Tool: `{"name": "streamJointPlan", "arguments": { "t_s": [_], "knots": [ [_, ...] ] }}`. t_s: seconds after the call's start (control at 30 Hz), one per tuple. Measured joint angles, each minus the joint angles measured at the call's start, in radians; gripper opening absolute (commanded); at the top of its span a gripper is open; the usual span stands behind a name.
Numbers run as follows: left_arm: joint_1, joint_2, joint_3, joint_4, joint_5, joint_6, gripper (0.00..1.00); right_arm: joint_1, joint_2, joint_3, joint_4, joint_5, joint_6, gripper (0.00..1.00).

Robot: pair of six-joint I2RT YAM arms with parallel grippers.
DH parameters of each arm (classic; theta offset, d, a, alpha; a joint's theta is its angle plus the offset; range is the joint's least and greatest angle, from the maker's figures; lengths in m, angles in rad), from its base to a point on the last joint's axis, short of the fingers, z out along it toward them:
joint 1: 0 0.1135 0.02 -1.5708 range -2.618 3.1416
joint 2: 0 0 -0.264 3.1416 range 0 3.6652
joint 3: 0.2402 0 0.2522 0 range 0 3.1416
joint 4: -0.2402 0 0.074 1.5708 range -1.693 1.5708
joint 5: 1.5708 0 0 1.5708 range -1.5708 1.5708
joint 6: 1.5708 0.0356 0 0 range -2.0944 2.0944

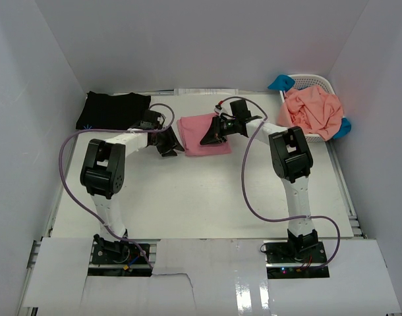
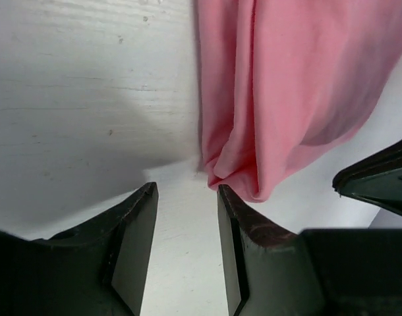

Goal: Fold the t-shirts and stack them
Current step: Smooth out wrinkles on the folded tshirt, then put the neatly folded tshirt into the corner of the board with the left arm

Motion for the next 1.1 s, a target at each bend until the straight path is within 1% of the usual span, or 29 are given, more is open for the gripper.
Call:
{"name": "streamJointPlan", "arguments": {
  "t_s": [0.1,0.13,0.43,0.8,0.9,1.1],
  "knots": [
    [0.000,-0.001,-0.008,-0.001,-0.034,-0.003,0.71,0.000,-0.002,-0.001,0.000,0.001,0.000,0.08],
    [0.000,-0.003,-0.008,0.007,-0.049,-0.004,0.72,0.000,-0.003,-0.001,0.000,0.002,0.000,0.08],
    [0.000,-0.006,-0.043,0.129,-0.101,-0.030,0.72,0.000,-0.051,-0.016,0.000,0.003,-0.001,0.08],
    [0.000,-0.010,-0.146,0.381,-0.064,-0.101,0.72,0.000,-0.054,-0.021,0.000,0.003,-0.001,0.08],
    [-0.002,0.018,-0.134,0.417,-0.045,-0.114,0.72,0.000,-0.054,-0.021,-0.001,0.003,-0.001,0.08],
    [-0.012,0.095,-0.053,0.452,-0.020,-0.123,0.72,-0.002,-0.054,-0.023,0.000,0.003,-0.003,0.08]
  ]
}}
